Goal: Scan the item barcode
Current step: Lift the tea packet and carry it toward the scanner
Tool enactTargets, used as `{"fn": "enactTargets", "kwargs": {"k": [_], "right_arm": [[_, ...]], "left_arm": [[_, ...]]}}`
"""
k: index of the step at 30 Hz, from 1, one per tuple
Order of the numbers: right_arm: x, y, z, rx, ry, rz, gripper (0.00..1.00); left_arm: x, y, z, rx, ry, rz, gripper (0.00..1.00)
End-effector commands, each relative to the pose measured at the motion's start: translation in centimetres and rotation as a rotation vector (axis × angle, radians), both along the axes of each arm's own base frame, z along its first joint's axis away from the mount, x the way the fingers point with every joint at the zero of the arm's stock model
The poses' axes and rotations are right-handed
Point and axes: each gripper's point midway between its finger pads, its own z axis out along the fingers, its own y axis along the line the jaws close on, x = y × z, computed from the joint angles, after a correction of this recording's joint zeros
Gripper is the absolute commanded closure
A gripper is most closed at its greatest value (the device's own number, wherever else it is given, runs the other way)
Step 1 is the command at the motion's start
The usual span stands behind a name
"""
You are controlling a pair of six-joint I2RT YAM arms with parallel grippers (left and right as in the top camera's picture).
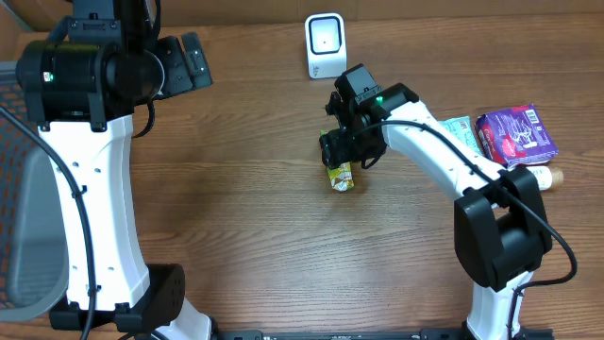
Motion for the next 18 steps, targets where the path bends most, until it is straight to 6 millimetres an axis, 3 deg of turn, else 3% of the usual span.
{"fn": "enactTargets", "kwargs": {"k": [1,3,6,11,18], "right_arm": [[-0.8,-0.1,-0.7,0.006,0.001,0.031,0.33],[-0.9,-0.5,-1.3,-0.027,-0.011,0.038,0.38],[-0.9,-1.6,-2.2,-0.117,-0.042,0.033,0.36],[-1.5,-0.6,-2.4,-0.092,-0.026,0.053,0.3],[-1.7,0.3,-3.2,-0.046,0.01,0.046,0.31]], "left_arm": [[0.0,-0.3,0.0,-0.011,-0.002,-0.001,0.0],[0.0,-0.3,0.0,-0.01,-0.001,-0.001,0.0],[0.0,-0.3,0.0,-0.01,-0.001,-0.001,0.01],[0.0,-0.3,0.0,-0.01,-0.001,-0.001,0.01],[0.0,-0.3,0.0,-0.01,-0.001,-0.001,0.0]]}}
